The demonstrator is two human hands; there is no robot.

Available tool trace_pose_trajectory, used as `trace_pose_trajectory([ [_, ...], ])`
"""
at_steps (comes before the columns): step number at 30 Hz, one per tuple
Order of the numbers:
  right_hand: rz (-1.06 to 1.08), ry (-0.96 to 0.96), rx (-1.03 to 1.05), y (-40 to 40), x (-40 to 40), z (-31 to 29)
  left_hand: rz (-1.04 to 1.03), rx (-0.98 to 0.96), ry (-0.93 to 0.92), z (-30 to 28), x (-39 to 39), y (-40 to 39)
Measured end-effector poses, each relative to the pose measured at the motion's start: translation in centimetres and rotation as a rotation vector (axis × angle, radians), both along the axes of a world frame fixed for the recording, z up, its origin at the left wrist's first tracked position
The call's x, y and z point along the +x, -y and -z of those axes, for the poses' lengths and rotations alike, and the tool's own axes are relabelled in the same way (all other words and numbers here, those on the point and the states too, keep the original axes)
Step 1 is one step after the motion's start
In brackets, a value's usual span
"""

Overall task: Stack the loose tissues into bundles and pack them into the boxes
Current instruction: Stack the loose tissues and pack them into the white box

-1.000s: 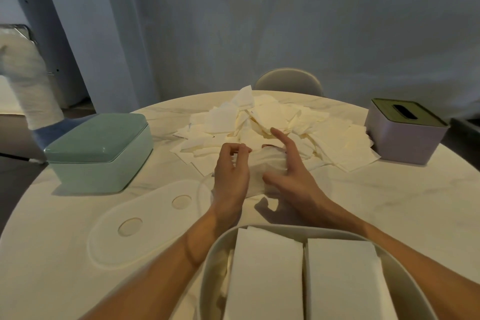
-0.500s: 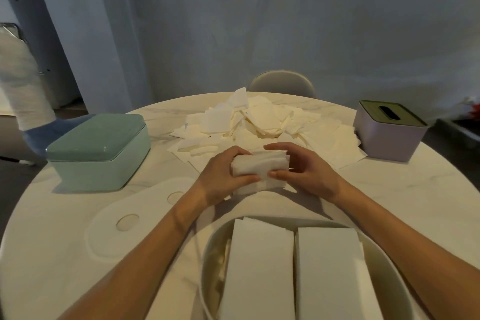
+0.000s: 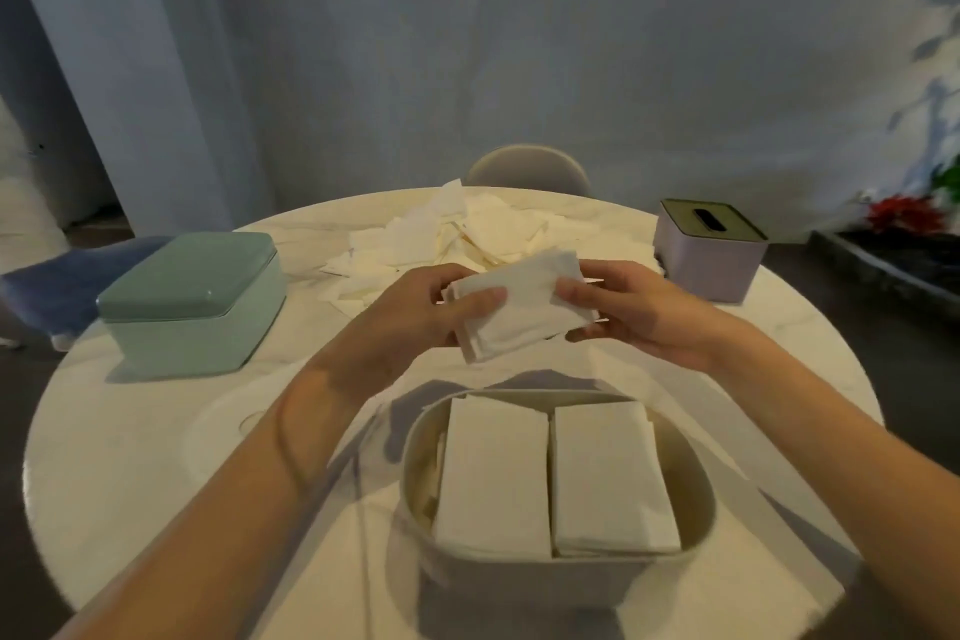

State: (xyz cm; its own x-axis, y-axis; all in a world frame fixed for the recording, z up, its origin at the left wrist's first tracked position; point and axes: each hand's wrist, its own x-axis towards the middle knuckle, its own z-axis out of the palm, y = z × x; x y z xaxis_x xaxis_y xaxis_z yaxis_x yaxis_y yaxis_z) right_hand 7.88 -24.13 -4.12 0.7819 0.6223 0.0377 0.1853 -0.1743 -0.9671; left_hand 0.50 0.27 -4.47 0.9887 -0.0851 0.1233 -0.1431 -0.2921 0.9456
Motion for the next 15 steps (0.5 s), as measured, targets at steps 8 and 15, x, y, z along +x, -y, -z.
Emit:
trace_pose_trajectory([
  [8, -0.001, -0.149, -0.278, 1.9, -4.2, -5.6, 0.084, -0.076, -0.295, -3.7, -6.0, 3.6],
  [15, -0.046, 0.038, -0.672, 2.8, -6.2, -5.9, 0.032, 0.271, -0.305, -2.1, -8.1, 6.1],
])
